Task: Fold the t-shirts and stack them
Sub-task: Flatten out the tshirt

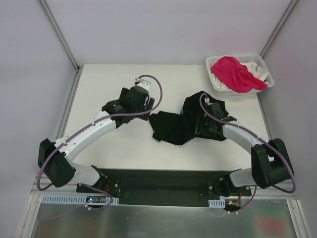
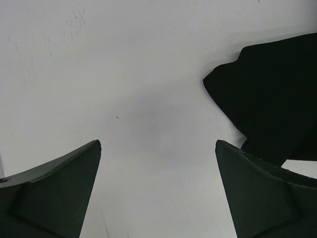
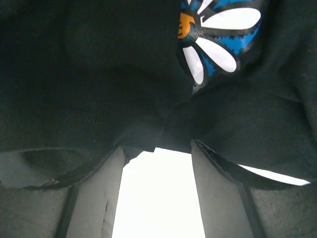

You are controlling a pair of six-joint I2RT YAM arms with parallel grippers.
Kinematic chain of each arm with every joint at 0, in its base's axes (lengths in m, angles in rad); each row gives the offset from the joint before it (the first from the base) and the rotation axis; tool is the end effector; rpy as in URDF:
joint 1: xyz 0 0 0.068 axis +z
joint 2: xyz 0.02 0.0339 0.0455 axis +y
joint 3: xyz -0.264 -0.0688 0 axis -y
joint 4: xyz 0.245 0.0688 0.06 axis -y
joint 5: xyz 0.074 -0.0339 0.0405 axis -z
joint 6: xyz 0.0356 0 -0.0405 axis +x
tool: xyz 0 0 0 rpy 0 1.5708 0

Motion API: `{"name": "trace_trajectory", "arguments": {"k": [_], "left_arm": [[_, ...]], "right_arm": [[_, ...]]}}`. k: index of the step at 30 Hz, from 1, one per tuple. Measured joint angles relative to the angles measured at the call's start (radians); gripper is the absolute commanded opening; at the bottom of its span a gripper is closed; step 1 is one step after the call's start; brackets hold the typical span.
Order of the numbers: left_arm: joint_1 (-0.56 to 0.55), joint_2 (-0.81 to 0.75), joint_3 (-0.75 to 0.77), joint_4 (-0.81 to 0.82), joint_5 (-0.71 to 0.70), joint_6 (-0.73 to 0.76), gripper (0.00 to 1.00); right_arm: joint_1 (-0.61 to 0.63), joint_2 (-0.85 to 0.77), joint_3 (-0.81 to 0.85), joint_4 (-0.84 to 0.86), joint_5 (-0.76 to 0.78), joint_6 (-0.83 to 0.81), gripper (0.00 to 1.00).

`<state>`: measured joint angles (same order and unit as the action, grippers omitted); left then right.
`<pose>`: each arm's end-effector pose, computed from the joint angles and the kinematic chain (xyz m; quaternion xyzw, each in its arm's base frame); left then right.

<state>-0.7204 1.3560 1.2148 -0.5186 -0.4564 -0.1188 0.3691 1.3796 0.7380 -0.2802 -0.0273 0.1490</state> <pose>0.2346 -0.1851 0.3314 0.1641 0.8650 0.0110 0.4741 0.2498 0.0977 0.1868 -0.1084 0.9415 0.0942 0.3049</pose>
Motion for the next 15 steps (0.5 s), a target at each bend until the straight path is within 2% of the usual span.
{"name": "trace_trajectory", "arguments": {"k": [7,15], "left_arm": [[0.0,0.0,0.0,-0.003,-0.02,0.004,0.99],[0.0,0.002,0.005,-0.004,-0.024,0.005,0.99]], "right_arm": [[-0.001,0.02,0.019,0.007,0.004,0.0,0.58],[-0.013,0.026,0.02,0.011,0.005,0.0,0.47]]}}
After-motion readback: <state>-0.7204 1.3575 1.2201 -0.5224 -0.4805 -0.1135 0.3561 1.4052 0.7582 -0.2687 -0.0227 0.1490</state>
